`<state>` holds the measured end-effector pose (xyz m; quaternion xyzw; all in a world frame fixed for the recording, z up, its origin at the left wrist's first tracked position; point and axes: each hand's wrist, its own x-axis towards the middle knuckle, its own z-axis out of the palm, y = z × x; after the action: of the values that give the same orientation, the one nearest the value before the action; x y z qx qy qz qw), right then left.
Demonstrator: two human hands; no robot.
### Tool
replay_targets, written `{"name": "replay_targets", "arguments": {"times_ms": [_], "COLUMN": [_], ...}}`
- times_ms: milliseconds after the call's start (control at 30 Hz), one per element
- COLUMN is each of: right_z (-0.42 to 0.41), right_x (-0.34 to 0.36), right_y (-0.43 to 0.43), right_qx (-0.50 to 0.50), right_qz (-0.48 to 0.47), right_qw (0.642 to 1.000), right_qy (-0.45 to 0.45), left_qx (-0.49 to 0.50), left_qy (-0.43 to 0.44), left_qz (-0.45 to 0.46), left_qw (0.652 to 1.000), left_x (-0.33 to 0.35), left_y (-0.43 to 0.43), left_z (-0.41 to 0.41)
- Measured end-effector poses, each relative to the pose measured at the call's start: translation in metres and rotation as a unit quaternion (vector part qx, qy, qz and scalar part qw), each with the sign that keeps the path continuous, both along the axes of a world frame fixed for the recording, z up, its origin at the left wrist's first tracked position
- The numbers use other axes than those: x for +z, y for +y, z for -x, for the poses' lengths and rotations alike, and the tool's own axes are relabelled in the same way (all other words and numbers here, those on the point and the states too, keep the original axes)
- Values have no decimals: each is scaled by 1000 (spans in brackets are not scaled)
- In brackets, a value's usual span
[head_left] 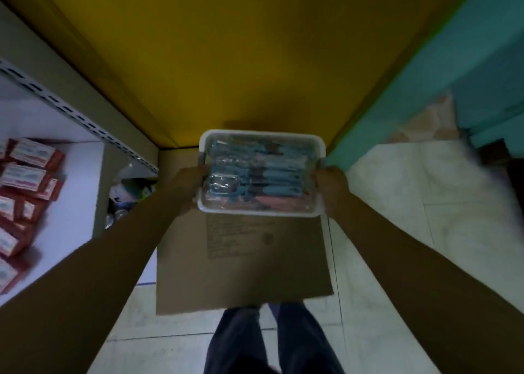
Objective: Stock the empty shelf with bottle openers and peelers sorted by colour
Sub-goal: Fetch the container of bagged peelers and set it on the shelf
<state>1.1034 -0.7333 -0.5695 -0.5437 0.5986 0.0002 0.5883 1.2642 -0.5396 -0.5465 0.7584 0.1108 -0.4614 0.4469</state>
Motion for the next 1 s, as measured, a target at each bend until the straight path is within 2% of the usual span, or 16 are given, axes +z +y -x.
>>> {"name": "replay_targets", "arguments": {"times_ms": [100,167,267,367,533,667,800,900,1000], "right_z": [39,67,116,180,317,437,560,650,736], "right_x": [27,50,84,119,174,219,254,265,267], "right_y": [9,12,13,19,46,87,144,202,271], "right_qx": [-104,-153,-243,-340,-481,-600,-676,-716,-765], "right_qz": [72,87,96,125,190,224,264,279,284], "right_qw": [992,984,965,931,855,767,686,639,579], "right_qy": [-6,-9,-22,-36,-28,-48,-58,-32,0], "left_qx": [-90,-166,-256,-342,-478,-576,-647,-689,-743], "left_qy": [-6,-24,-77,-99,-78,-67,-35,-82,-97], "left_qz": [-13,-18,15,53,139,181,228,242,257], "left_qw": [996,986,963,933,864,795,727,679,610], "left_x": [34,62,98,125,163,193,219,230,235], "left_y": [-15,-32,-65,-103,-169,-196,-192,-169,-130], "left_z": [17,29,55,99,213,343,493,609,722]}}
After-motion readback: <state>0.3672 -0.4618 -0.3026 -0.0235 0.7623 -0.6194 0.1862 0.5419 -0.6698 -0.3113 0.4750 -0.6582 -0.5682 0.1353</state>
